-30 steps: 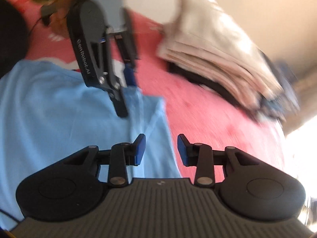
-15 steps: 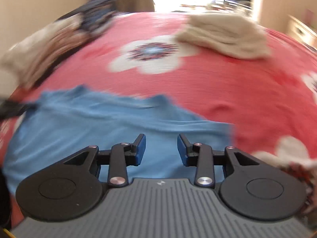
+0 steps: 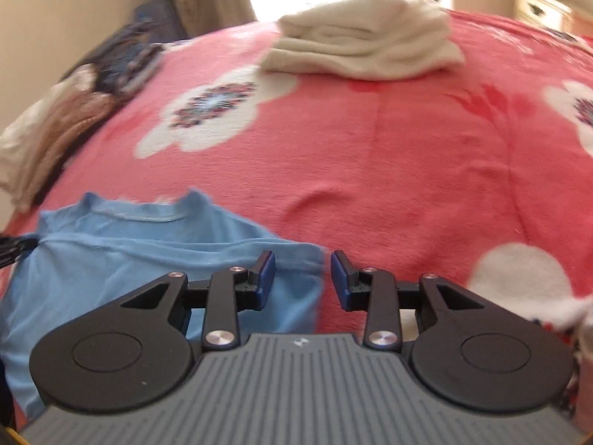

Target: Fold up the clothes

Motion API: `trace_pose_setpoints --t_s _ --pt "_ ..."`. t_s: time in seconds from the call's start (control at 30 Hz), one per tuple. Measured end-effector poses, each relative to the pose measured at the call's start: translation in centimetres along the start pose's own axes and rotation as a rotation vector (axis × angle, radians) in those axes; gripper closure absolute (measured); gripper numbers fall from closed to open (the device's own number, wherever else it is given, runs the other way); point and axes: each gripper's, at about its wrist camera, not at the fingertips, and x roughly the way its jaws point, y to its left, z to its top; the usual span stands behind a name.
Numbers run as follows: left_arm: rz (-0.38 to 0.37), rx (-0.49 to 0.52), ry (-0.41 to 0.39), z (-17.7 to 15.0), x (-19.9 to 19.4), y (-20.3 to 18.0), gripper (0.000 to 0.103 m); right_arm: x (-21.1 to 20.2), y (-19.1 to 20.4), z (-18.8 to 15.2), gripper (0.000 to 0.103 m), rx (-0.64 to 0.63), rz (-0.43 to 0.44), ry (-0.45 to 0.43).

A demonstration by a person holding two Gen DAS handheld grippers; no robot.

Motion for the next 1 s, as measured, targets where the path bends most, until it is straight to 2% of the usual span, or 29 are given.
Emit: trace_pose_setpoints --t_s 0.1,0.17,0.33,0.5,0.57,0.6,0.8,1.0 --pt "-0.001 -0.004 0.006 0.1 0.2 0.0 0.096 -0.5 1.3 -0.3 0.073 -0.084 0.053 -0.012" --pt "0.001 -0.001 0.007 0.1 0.3 -0.1 0.096 -0.7 1.4 -0.3 0.073 -0.096 0.051 -0.019" --pt "0.002 -0.002 0.006 0.1 0.3 -0.1 0.096 0.0 -0.9 0.0 0.071 0.030 0.032 -0.037" --pt "-0.005 -0.010 0.003 0.1 0.3 0.1 0.096 1.7 -2.3 0.1 0.071 0.107 0.093 -0.008" --pt "-0.009 -0.012 -0.001 0.1 0.1 0.1 0.097 1.8 -2.4 0.2 0.086 0.117 0.118 -0.016" --pt "-0.012 -0.016 -0.007 0.1 -0.1 0.2 0.097 1.5 -2.2 0.3 0.098 0.110 0.123 -0.024" --pt "-0.036 -0.035 -0.061 0.2 -1.9 0.8 0.098 -1.8 0.1 0.4 0.100 0.020 0.084 -0.092" --pt "-0.052 -0.063 -0.117 0.8 -4.3 1.5 0.098 -5.0 1.2 0.7 0.100 0.023 0.044 -0.183"
